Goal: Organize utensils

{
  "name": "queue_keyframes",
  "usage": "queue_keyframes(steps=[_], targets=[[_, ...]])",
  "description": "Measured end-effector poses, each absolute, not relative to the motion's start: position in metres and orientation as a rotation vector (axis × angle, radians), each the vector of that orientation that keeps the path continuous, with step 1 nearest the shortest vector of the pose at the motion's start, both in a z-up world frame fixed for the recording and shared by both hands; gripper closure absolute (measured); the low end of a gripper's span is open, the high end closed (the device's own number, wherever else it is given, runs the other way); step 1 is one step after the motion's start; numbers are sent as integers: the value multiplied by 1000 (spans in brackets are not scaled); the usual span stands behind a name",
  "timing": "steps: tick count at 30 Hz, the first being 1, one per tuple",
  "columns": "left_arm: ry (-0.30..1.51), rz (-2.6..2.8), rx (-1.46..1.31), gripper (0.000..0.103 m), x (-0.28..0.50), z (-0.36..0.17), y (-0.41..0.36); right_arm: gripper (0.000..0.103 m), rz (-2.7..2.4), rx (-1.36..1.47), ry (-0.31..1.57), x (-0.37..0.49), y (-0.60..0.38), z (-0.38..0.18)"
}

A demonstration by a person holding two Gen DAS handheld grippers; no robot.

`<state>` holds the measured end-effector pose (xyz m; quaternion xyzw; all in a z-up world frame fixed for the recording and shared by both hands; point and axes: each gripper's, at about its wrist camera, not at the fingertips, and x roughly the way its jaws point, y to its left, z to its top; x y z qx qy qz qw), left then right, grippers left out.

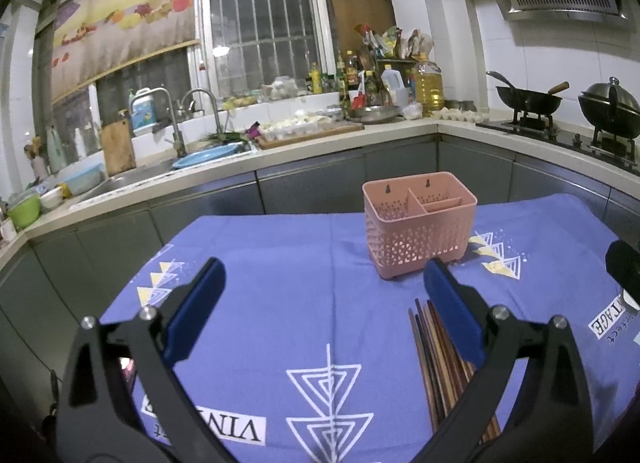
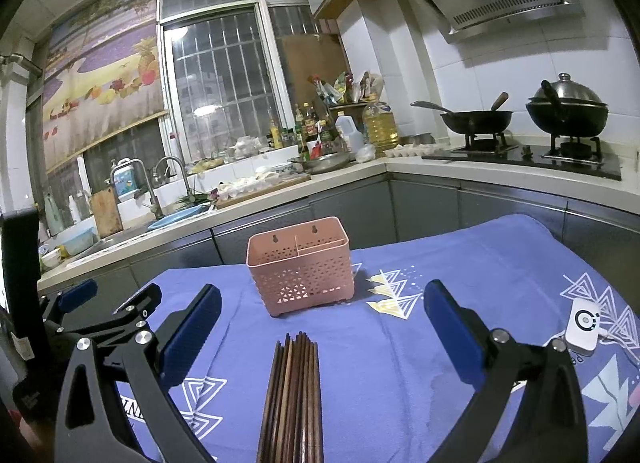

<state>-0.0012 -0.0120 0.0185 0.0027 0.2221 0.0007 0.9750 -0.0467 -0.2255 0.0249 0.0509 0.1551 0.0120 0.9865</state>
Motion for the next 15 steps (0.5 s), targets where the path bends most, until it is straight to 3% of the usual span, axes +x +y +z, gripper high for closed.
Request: queue_keyframes(steps=[11, 15], targets=[[465, -4, 15, 8, 3, 9, -17, 5, 24, 84, 329, -46, -227, 24], [491, -9, 19, 8, 8, 4, -19, 21, 33, 74, 360, -42, -231, 20]])
